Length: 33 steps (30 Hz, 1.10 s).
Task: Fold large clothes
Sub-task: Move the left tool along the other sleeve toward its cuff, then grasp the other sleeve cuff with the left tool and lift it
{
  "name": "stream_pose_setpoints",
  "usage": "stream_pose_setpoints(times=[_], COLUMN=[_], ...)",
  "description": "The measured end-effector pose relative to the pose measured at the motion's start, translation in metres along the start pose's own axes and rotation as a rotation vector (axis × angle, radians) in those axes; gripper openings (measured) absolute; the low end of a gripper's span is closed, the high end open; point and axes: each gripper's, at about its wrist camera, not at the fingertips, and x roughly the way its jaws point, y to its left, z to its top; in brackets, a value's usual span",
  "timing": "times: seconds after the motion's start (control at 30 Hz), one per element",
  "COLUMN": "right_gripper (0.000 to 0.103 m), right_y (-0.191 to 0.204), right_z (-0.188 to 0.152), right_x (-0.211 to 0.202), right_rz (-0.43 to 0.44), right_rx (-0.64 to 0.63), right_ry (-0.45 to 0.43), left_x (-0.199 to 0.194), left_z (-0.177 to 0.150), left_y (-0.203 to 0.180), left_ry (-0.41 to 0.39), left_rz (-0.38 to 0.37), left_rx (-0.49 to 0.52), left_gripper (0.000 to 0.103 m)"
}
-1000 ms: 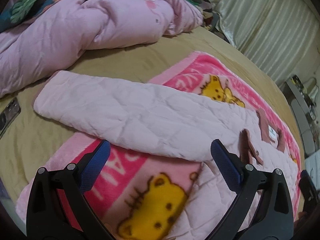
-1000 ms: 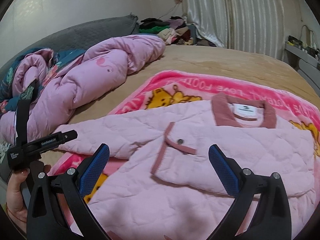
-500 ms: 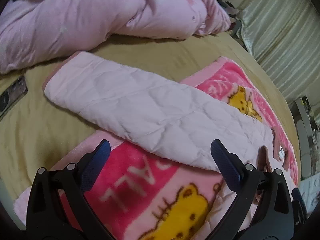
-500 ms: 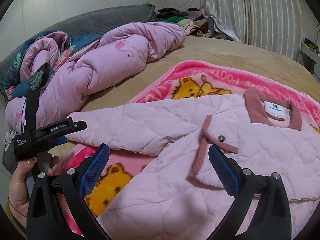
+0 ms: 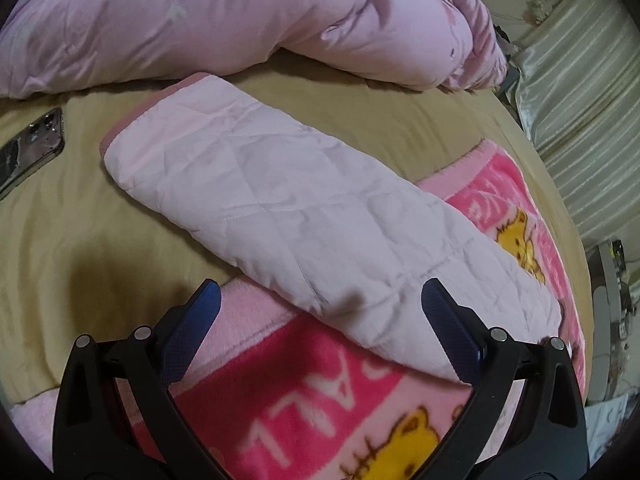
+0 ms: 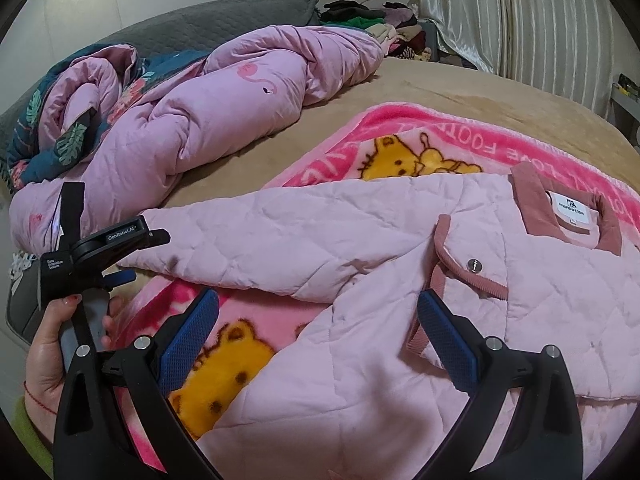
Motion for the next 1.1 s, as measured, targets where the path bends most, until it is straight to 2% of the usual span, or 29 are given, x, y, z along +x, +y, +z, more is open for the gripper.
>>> stream_pose_setpoints(times=[0.13,0.3,0.37,0.47,0.5,0.53,0.57,0.63,0.73,0.8,1.1], right_gripper=[0.099,0.099,0.099,0.099,0.099,0.099,0.099,0.099,0.099,0.099,0.099], right_y=[-0.007,-0.02,-0.027,-0.042,-0.048,-0.051,-0.057,-0.067,-0.075,-0.081,-0.106], right_z=[-0.002,-0.006,-0.008,-0.012,-0.014,-0.015,-0.017,-0.022,-0.027,-0.03,-0.044], right_x=[-0.001,-0.007,-0.011,-0.018,-0.021,-0.023,-0.025,-0.03,-0.036,-0.042,-0.073], right_rz=[-0.007,-0.02,-0.027,-0.039,-0.044,-0.047,-0.052,-0.06,-0.06,-0.059,-0.08], right_rx=[0.011,0.03,0.04,0.074,0.089,0.099,0.114,0.143,0.17,0.186,0.241], right_ry=[0.003,0.008,0.007,0.002,-0.001,-0.002,-0.004,-0.008,-0.012,-0.022,-0.064], left_x=[0.015,0.035,0.042,0.038,0.036,0.035,0.033,0.028,0.008,-0.01,-0.093], left_z=[0.007,0.015,0.018,0.019,0.018,0.018,0.017,0.018,0.021,0.024,0.019], left_y=[0.014,0.045,0.058,0.072,0.073,0.074,0.073,0.069,0.055,0.041,-0.029], left_ry=[0.016,0.027,0.02,-0.045,-0.055,-0.064,-0.073,-0.088,-0.137,-0.176,-0.328], left_rz=[-0.008,-0.04,-0.075,-0.16,-0.173,-0.176,-0.159,-0.176,-0.211,-0.218,-0.336], left_rx=[-0.06,-0.194,-0.252,-0.331,-0.341,-0.341,-0.335,-0.318,-0.271,-0.224,-0.033], left_gripper=[0.094,0.094,0.094,0.094,0.085,0.054,0.043,0.022,0.014,0.013,0.011])
